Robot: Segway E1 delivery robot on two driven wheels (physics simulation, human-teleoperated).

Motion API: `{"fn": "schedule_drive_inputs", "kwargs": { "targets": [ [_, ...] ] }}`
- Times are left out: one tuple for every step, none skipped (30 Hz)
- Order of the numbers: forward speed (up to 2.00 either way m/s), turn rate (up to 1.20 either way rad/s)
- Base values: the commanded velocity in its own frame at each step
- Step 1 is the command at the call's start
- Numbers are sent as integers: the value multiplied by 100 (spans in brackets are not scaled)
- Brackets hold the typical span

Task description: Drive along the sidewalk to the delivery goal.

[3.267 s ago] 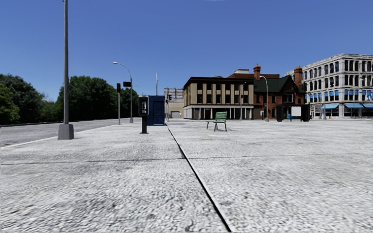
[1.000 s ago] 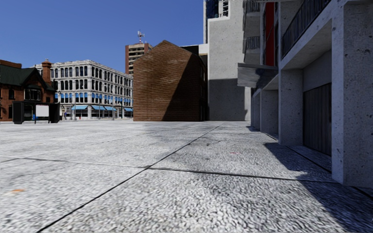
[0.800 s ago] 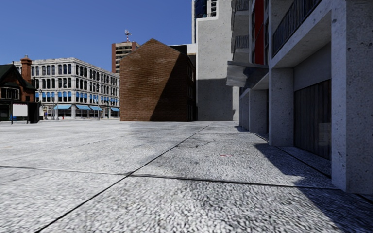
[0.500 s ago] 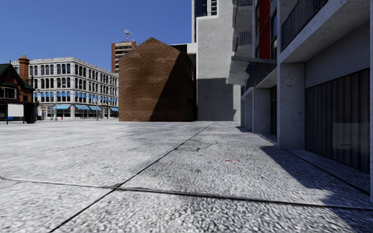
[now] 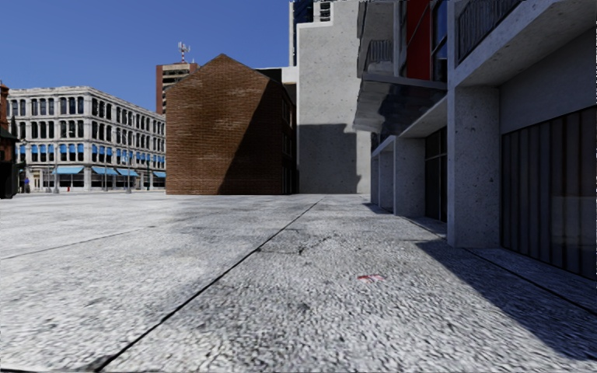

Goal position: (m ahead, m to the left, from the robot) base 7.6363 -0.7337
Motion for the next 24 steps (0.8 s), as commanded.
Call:
{"fn": "schedule_drive_inputs", "kwargs": {
  "targets": [
    [153, -45],
    [153, -45],
    [153, -45],
    [153, -45],
    [153, -45],
    [153, -45],
    [153, -45],
    [153, -28],
    [153, 0],
    [153, 0],
    [153, 0],
    [153, 0],
    [153, 0],
    [153, 0],
    [153, 0],
    [153, 0],
    [153, 0],
    [153, 0],
    [153, 0],
    [153, 0],
    [153, 0],
    [153, 0],
    [153, 0],
    [153, 0]
  ]
}}
